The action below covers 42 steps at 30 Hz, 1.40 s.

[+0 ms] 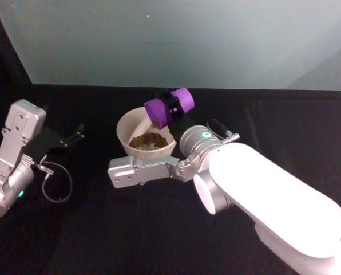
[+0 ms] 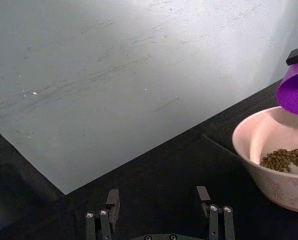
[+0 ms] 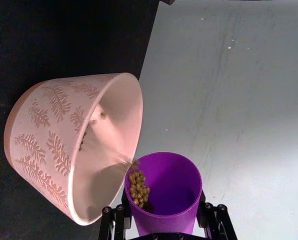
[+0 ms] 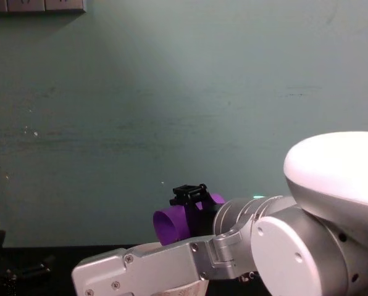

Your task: Pick up the cup and pour the mung beans from the cup into the bowl.

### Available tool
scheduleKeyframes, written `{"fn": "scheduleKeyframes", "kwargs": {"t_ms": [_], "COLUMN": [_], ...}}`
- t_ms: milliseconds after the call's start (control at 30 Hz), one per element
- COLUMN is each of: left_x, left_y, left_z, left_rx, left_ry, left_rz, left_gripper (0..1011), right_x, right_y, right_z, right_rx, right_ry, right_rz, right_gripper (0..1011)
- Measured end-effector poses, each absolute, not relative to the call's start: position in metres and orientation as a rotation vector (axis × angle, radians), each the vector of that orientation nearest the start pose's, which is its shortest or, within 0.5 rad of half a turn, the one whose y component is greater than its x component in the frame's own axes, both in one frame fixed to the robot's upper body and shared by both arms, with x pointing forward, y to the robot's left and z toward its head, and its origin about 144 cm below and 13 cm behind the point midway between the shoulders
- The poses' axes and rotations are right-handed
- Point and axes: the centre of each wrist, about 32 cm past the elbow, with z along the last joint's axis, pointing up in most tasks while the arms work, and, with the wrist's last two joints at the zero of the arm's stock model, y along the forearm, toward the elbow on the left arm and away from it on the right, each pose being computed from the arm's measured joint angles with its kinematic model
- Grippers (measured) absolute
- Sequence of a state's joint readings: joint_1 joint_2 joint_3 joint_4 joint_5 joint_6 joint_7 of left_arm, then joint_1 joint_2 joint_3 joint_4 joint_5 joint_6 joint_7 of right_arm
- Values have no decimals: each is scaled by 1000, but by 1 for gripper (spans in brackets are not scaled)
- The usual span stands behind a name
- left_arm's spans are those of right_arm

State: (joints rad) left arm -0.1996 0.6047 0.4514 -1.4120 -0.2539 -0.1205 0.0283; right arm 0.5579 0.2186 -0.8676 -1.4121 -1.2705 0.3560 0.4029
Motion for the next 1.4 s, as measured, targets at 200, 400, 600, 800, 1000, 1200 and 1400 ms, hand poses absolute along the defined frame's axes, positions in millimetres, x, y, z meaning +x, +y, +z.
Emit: {"fn": "scheduleKeyframes", "kwargs": {"t_ms": [200,400,600,800,1000,1200,1400], "left_x": [489,489,489,489,489,489,489], "left_y": [310,310,310,310,310,310,310], "left_z": [1140,1140,1140,1140,1140,1140,1140], "left_rx": [304,304,304,304,304,304,304], "left_ry": [-285,-285,-285,-285,-285,-285,-285], "left_rz": [1248,1248,1248,1248,1248,1248,1248], "left_gripper": [1000,1000,1000,1000,1000,1000,1000], "right_x": [518,518,516,513,511,509,507], "right_y": [-65,-63,-62,-59,-57,-54,-50], "right_z": [1218,1217,1217,1217,1216,1214,1213], "right_rx": [-1200,-1209,-1219,-1236,-1256,-1291,-1319], "right_ry": [-1402,-1418,-1444,-1485,-1513,-1556,-1593], "right_rz": [-657,-651,-644,-630,-619,-602,-583], "right_gripper": [716,717,717,716,717,717,716]}}
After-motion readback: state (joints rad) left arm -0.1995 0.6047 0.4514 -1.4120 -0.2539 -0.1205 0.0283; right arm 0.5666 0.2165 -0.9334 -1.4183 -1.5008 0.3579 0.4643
